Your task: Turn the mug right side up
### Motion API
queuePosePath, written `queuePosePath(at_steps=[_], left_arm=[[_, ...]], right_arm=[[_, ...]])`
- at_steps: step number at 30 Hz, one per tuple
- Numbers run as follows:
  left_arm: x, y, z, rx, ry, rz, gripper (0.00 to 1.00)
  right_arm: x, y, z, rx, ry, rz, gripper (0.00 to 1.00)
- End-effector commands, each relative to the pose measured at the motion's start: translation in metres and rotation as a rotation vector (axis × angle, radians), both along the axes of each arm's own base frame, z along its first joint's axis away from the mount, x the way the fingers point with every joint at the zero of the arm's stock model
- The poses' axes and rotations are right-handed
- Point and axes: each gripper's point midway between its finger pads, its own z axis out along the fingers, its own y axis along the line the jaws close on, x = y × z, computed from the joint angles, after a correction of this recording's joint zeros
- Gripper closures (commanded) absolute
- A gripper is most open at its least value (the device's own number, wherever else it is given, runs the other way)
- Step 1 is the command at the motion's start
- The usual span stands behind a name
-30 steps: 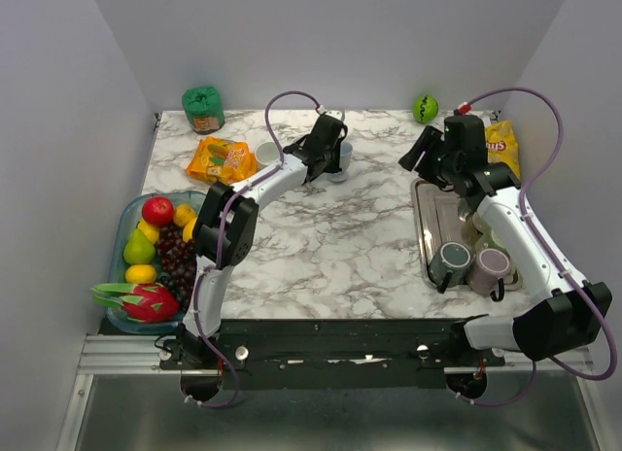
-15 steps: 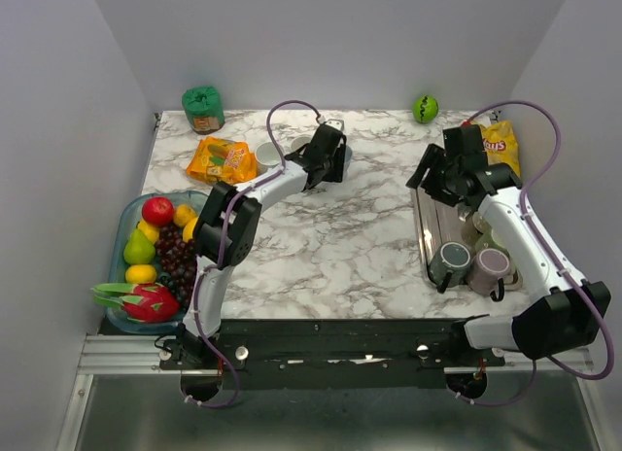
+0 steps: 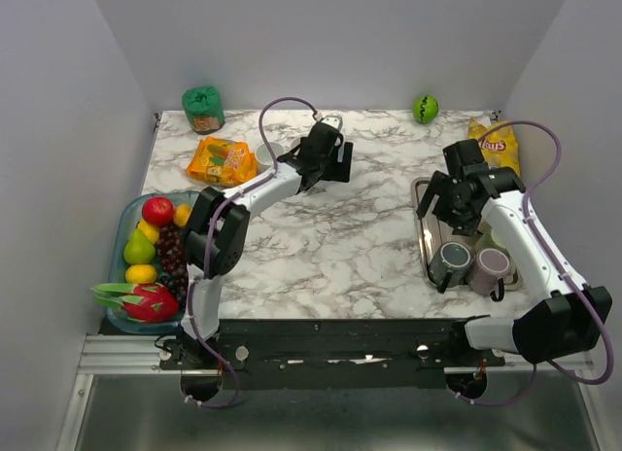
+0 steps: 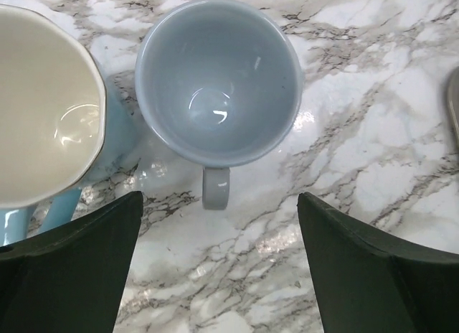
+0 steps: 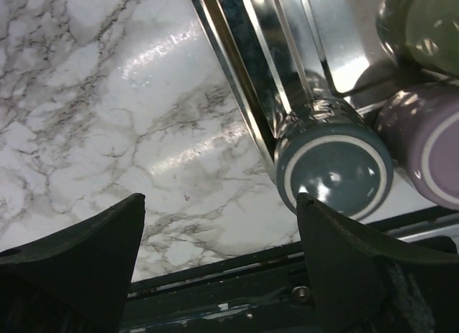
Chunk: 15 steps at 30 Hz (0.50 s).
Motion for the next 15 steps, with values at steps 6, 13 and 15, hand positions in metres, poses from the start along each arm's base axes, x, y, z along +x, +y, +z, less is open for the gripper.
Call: queuePosePath(at_steps=[6,13,15], left_arm=[[-0.031,0.004,0.070,-0.075,-0.096,-0.038,0.01],[-0.053,0.018,0.079,-0.088,-0.086,-0.031,0.01],[-0.057,0.019,0.083,-0.098,-0.084,-0.032,0.01]], right_arm=[[-0.075,-0.039,-0.001,-0.137,0.147,-0.103,0.07],[-0.111,-0.049,-0.026,-0.155,0.198,-0.208,0.11],[-0.116,-0.048,-0.036,-0.154,0.223,-0.210,0.12]])
